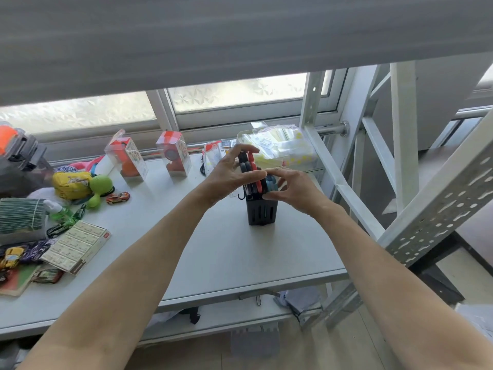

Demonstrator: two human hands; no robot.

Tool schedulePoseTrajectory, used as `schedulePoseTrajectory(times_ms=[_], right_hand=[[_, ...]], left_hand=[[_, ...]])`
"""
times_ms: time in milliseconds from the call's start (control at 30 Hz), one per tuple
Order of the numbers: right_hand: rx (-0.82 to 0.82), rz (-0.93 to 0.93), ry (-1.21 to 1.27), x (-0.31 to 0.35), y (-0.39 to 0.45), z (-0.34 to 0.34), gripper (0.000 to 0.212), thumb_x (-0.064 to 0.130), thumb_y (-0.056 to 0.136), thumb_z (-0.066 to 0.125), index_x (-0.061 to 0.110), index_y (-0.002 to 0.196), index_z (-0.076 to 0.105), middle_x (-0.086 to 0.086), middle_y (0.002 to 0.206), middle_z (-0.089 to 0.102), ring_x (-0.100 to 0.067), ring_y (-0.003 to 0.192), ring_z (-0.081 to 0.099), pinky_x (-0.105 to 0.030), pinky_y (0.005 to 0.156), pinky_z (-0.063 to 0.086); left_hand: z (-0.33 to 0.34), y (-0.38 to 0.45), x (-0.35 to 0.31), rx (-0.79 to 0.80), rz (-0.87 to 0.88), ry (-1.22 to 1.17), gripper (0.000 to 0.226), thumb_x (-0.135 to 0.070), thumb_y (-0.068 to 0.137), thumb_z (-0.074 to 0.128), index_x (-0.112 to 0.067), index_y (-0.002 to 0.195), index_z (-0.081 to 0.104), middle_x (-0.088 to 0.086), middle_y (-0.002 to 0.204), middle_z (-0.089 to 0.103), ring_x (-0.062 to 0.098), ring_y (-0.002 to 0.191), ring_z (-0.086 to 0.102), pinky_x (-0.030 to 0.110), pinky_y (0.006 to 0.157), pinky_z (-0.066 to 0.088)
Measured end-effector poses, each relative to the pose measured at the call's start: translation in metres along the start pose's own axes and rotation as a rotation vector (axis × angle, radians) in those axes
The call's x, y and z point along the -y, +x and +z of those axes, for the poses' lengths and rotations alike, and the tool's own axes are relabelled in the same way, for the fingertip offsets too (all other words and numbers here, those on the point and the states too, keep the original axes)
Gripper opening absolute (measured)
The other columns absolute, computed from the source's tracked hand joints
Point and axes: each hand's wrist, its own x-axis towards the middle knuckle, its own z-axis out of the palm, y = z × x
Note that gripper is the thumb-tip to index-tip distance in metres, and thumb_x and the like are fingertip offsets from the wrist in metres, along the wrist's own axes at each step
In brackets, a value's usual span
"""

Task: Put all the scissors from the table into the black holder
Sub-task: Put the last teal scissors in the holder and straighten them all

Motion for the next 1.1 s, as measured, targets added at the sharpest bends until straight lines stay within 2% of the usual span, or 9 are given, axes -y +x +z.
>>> schedulePoseTrajectory(times_ms=[133, 300, 433, 533, 633, 733, 800, 933, 1100], right_hand=[[-0.039, -0.005, -0.020, 0.002, -0.002, 0.002, 0.055, 0.026, 0.073, 0.082, 0.029, 0.123, 0.061, 0.010, 0.092, 0.061, -0.018, 0.084, 0.061, -0.030, 0.079, 0.054], [-0.060, -0.017, -0.048, 0.002, -0.006, 0.005, 0.054, 0.025, 0.074, 0.081, 0.026, 0.124, 0.059, 0.005, 0.098, 0.060, -0.015, 0.084, 0.060, -0.033, 0.081, 0.055], [-0.067, -0.030, -0.028, -0.002, -0.011, 0.009, 0.074, 0.024, 0.074, 0.082, 0.031, 0.139, 0.047, 0.002, 0.120, 0.061, -0.013, 0.093, 0.057, -0.033, 0.083, 0.056], [-0.113, -0.011, 0.042, -0.007, -0.020, 0.010, 0.084, 0.024, 0.074, 0.082, 0.033, 0.145, 0.037, 0.005, 0.131, 0.055, -0.012, 0.097, 0.058, -0.032, 0.082, 0.057], [-0.185, 0.079, 0.144, -0.016, -0.035, 0.016, 0.090, 0.024, 0.076, 0.081, 0.028, 0.149, 0.029, 0.007, 0.135, 0.047, -0.011, 0.101, 0.058, -0.027, 0.080, 0.056], [-0.121, 0.298, 0.161, -0.028, -0.047, 0.033, 0.087, 0.026, 0.081, 0.076, 0.020, 0.151, 0.025, -0.005, 0.137, 0.051, -0.016, 0.106, 0.058, -0.032, 0.090, 0.052], [-0.018, 0.375, 0.176, -0.028, -0.052, 0.050, 0.076, 0.025, 0.087, 0.069, 0.022, 0.150, 0.027, -0.008, 0.137, 0.053, -0.019, 0.106, 0.059, -0.033, 0.091, 0.050], [-0.078, 0.354, 0.233, -0.017, -0.052, 0.075, 0.058, 0.015, 0.095, 0.054, 0.031, 0.147, 0.032, -0.005, 0.129, 0.062, -0.021, 0.101, 0.064, -0.031, 0.088, 0.048], [-0.106, 0.417, 0.185, -0.014, -0.046, 0.084, 0.056, 0.012, 0.097, 0.045, 0.029, 0.148, 0.030, -0.009, 0.124, 0.065, -0.029, 0.113, 0.061, -0.035, 0.093, 0.047]], left_hand=[[-0.004, 0.002, 0.000, -0.002, -0.011, 0.037, 0.046, -0.011, 0.084, 0.074, -0.009, 0.124, 0.051, 0.005, 0.100, 0.055, -0.011, 0.077, 0.066, 0.018, 0.072, 0.057], [-0.001, -0.003, -0.008, 0.007, -0.009, 0.083, 0.056, -0.012, 0.087, 0.071, -0.014, 0.136, 0.045, -0.006, 0.109, 0.052, -0.021, 0.079, 0.062, 0.008, 0.066, 0.053], [-0.001, -0.010, -0.004, -0.027, -0.008, 0.085, 0.093, -0.022, 0.083, 0.075, -0.035, 0.154, 0.016, 0.002, 0.154, 0.033, 0.000, 0.119, 0.049, 0.023, 0.095, 0.045], [-0.003, -0.021, 0.012, -0.058, -0.047, 0.060, 0.111, -0.031, 0.076, 0.076, -0.035, 0.156, -0.001, 0.002, 0.164, 0.016, 0.016, 0.142, 0.032, 0.030, 0.101, 0.036], [0.003, -0.040, 0.038, -0.115, -0.148, 0.020, 0.118, -0.038, 0.073, 0.076, -0.031, 0.156, -0.007, 0.002, 0.165, 0.010, 0.022, 0.148, 0.026, 0.031, 0.103, 0.037], [0.022, -0.058, 0.070, -0.125, -0.355, -0.023, 0.110, -0.033, 0.082, 0.075, -0.019, 0.157, -0.003, 0.008, 0.165, 0.012, 0.025, 0.146, 0.031, 0.035, 0.108, 0.038], [0.040, -0.061, 0.085, -0.118, -0.454, -0.027, 0.091, -0.027, 0.091, 0.066, -0.013, 0.158, 0.006, 0.012, 0.162, 0.020, 0.027, 0.144, 0.035, 0.037, 0.110, 0.037], [0.069, -0.053, 0.089, -0.124, -0.397, -0.060, 0.059, -0.010, 0.097, 0.050, -0.021, 0.151, 0.032, 0.005, 0.146, 0.050, 0.018, 0.131, 0.050, 0.031, 0.104, 0.041], [0.077, -0.042, 0.087, -0.183, -0.384, -0.065, 0.058, -0.005, 0.092, 0.045, -0.027, 0.145, 0.041, -0.001, 0.136, 0.059, 0.016, 0.127, 0.051, 0.028, 0.102, 0.038]])
